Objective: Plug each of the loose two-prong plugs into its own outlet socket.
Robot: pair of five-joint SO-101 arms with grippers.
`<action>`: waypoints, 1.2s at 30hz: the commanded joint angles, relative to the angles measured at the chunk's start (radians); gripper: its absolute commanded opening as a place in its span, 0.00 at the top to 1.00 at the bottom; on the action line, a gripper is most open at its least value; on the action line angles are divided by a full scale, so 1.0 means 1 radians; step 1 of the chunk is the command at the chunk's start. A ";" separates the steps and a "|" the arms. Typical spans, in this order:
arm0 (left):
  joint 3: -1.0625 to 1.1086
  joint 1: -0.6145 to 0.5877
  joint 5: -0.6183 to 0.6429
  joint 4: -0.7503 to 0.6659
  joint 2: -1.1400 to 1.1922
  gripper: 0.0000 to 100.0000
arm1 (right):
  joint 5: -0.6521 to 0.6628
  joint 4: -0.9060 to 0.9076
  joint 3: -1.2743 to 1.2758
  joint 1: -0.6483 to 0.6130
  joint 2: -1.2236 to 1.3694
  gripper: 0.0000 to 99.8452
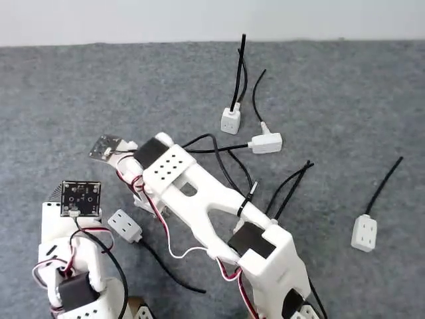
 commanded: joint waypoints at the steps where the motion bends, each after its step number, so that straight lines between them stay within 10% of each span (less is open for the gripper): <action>1: -0.010 -0.006 0.003 -0.035 -0.003 0.99 | -0.048 0.035 -0.068 -0.007 -0.004 0.92; 16: 0.038 -0.086 0.075 -0.152 -0.003 0.99 | -0.272 -0.012 -0.129 -0.008 0.131 0.81; 36: 0.061 -0.184 0.180 -0.250 -0.003 0.99 | -0.048 -0.067 -0.166 -0.038 0.294 0.81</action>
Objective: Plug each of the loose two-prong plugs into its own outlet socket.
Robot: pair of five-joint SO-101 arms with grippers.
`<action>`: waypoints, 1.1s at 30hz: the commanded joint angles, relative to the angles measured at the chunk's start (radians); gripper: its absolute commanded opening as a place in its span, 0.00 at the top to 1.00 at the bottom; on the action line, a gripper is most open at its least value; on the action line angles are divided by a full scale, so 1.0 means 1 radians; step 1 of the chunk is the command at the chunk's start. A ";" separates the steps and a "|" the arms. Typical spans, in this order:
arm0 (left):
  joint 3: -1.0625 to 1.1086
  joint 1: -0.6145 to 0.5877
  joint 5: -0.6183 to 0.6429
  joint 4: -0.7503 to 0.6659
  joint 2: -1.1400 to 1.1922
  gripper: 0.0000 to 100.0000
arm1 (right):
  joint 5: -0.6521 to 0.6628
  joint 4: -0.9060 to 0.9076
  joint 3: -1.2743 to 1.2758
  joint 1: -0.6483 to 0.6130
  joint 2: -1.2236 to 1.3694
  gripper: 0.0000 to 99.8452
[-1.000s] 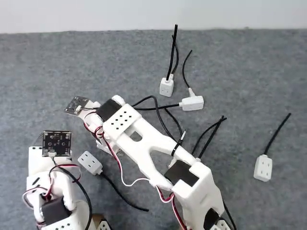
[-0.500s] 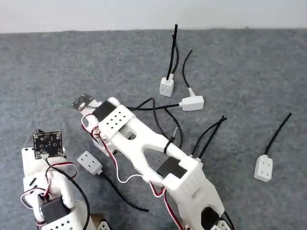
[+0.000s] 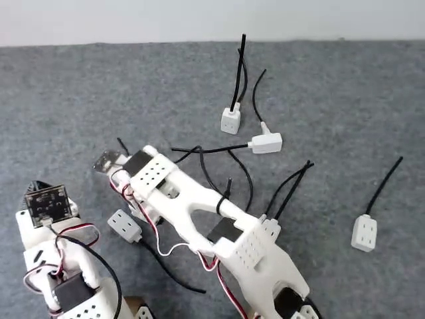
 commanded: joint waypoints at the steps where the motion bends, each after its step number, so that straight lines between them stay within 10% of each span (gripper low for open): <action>1: -0.007 -0.008 0.020 -0.032 -0.003 0.99 | 0.044 -0.045 -0.049 -0.004 0.016 0.81; 11: -0.002 -0.006 0.020 -0.032 -0.003 0.99 | 0.048 -0.131 -0.049 -0.007 0.027 0.82; 16: 0.001 -0.006 0.020 -0.035 -0.003 0.99 | 0.041 -0.131 -0.049 -0.008 0.028 1.00; 33: 0.047 0.026 0.015 -0.117 -0.003 0.99 | 0.087 -0.107 -0.043 0.047 0.047 0.99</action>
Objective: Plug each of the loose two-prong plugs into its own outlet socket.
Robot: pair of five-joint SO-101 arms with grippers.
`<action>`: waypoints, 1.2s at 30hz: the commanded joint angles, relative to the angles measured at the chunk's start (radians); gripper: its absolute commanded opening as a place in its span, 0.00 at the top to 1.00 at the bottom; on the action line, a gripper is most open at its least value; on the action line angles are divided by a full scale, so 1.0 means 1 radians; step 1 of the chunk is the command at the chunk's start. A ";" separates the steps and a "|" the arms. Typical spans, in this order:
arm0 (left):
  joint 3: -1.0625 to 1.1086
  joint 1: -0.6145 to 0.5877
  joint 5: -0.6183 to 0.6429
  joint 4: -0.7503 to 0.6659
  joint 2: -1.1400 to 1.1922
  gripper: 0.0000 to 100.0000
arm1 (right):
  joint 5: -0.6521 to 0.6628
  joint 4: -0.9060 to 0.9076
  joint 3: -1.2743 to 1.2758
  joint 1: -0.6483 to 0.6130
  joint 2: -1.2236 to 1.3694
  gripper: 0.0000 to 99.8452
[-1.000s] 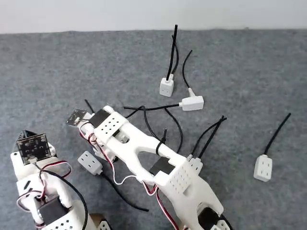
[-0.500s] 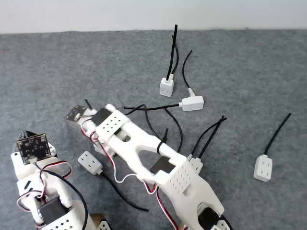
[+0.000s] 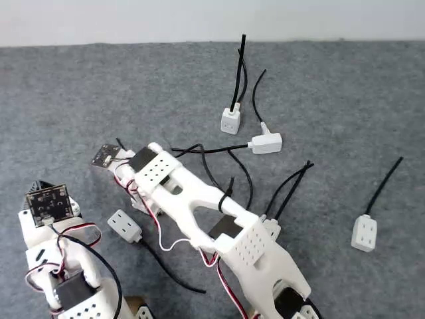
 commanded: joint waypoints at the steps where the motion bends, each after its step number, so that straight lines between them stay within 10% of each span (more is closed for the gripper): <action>1: 0.030 0.012 0.005 -0.114 -0.003 0.99 | 0.015 -0.002 -0.017 0.016 -0.001 0.99; 16: 0.038 0.046 0.003 -0.120 -0.003 0.99 | -0.009 0.002 -0.025 0.019 -0.007 0.99; 26: 0.030 0.114 0.003 -0.121 -0.003 0.99 | 0.063 0.404 -0.353 0.062 -0.441 0.99; 36: -0.219 0.502 -0.068 -0.150 -0.003 0.99 | 0.160 0.364 -0.282 0.125 -0.858 0.99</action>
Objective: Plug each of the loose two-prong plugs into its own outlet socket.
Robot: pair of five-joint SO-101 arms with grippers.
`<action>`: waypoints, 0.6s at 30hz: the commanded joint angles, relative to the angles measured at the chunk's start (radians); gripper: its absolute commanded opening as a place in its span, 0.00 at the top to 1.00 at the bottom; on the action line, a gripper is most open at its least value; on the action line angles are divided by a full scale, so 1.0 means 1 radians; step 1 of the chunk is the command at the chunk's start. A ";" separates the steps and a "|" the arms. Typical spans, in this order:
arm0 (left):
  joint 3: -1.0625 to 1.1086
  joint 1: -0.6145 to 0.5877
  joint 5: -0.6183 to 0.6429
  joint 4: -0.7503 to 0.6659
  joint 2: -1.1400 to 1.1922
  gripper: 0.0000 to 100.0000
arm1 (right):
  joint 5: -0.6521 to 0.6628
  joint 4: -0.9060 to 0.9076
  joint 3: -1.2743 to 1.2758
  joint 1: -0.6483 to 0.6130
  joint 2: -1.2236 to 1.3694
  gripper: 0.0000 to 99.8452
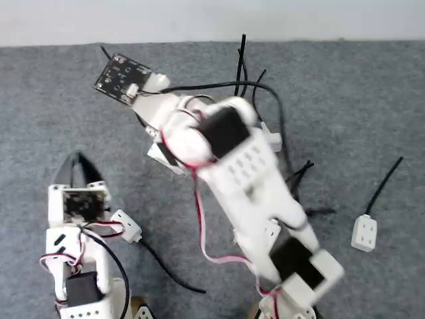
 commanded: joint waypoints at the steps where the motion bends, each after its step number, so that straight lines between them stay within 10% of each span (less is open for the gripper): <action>1: -0.185 0.227 -0.044 -0.032 -0.005 0.99 | 0.023 -0.015 -0.009 -0.019 -0.219 0.99; 18: -0.456 0.720 0.031 -0.011 -0.005 0.99 | 0.031 -0.157 -0.014 -0.179 -0.444 0.99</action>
